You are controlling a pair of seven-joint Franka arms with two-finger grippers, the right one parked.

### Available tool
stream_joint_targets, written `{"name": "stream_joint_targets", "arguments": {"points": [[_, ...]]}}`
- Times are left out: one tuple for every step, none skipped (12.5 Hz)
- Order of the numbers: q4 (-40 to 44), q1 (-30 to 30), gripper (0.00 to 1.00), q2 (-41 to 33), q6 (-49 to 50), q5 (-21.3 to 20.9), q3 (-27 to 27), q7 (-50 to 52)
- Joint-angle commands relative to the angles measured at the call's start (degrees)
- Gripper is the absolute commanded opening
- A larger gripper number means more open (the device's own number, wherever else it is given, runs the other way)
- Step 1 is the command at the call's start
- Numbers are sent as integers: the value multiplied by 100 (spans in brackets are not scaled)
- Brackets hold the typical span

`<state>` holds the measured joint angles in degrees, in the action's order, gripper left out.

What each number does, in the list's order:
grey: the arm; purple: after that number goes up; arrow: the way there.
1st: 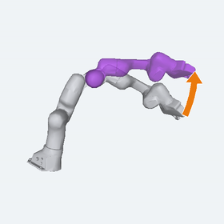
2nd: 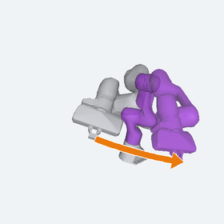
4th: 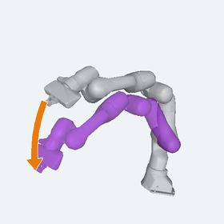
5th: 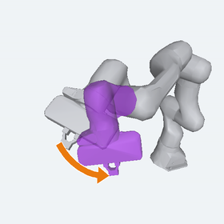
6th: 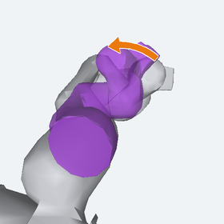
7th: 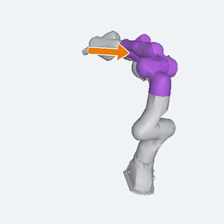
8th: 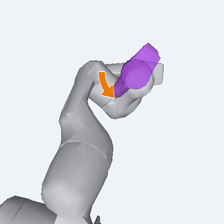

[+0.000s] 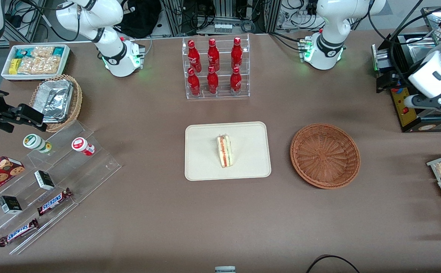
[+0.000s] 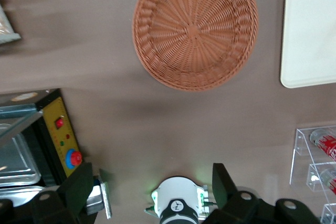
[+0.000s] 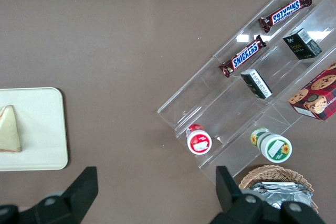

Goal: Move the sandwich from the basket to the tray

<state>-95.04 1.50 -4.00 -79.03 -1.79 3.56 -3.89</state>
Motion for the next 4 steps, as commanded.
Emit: {"name": "stream_joint_targets", "arguments": {"points": [[161,25,100,-4,46,-102,4,-86],[161,25,100,-4,-41,-102,4,-86],[152,25,100,-13,-199,-102,4,-77],[135,25,100,-4,-305,-111,4,-68]]}}
